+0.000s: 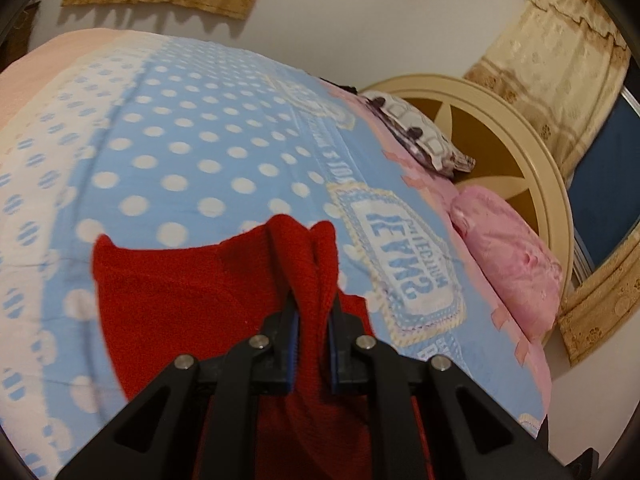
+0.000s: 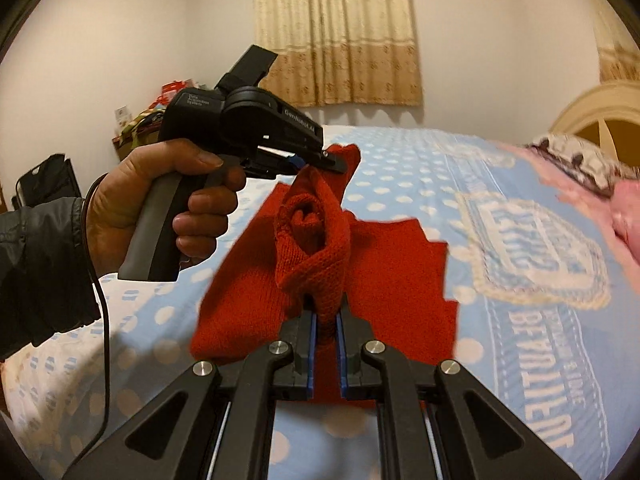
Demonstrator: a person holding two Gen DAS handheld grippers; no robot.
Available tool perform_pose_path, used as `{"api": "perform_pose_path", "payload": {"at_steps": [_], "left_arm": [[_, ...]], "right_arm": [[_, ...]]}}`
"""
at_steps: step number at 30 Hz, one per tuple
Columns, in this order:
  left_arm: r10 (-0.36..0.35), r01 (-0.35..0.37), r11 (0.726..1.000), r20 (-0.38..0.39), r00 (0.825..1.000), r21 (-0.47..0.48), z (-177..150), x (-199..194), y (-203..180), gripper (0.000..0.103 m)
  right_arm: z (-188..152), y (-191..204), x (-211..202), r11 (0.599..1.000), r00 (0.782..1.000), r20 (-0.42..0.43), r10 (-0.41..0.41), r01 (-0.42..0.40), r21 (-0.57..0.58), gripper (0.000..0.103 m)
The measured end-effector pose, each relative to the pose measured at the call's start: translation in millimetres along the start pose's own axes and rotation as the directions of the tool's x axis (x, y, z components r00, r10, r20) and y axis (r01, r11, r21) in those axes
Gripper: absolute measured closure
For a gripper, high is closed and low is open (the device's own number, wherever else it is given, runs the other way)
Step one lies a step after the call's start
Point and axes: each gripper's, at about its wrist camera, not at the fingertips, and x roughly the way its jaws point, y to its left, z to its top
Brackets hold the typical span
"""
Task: Fold small clothes
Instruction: 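Lift and roll the gripped sweater edge with both tools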
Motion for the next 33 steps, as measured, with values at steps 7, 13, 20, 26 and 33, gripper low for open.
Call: {"api": "perform_pose_path", "payload": {"at_steps": [7,13,20,26,33], "left_arm": [[0.022,-0.019,0.999,-0.057,0.998,0.05,-3.8,38.2,-27.0,0.091],[0.064,-0.051,0.992,-0.108,0.992,0.118,-11.7,69.0,-45.7,0.091],[0.113,-0.092,0.982,-0.122,0.986,0.165,-13.8,83.5,-56.0,0.09],[0.134,-0.11,0.97,-0.097,0.986,0.215,-15.6,78.1,-66.8,0.085],[0.159,-0.145,0.961,-0.043,0.986,0.235,-15.5,62.8,-74.0,0.046]], "right_arm": [[-10.9,-43.6,1.7,0.989,0.998,-0.049,0.032,-0.024,0.147,0.096],[-30.7,-66.3,11.5,0.963,0.991,-0.106,0.075,-0.045,0.265,0.096],[-37.8,-80.2,13.9,0.94,0.988,-0.108,0.106,-0.064,0.334,0.095],[-41.0,-86.9,16.4,0.929,0.987,-0.107,0.117,-0.071,0.362,0.095],[-46.3,-93.0,14.3,0.918,0.987,-0.08,0.138,-0.097,0.385,0.094]]}}
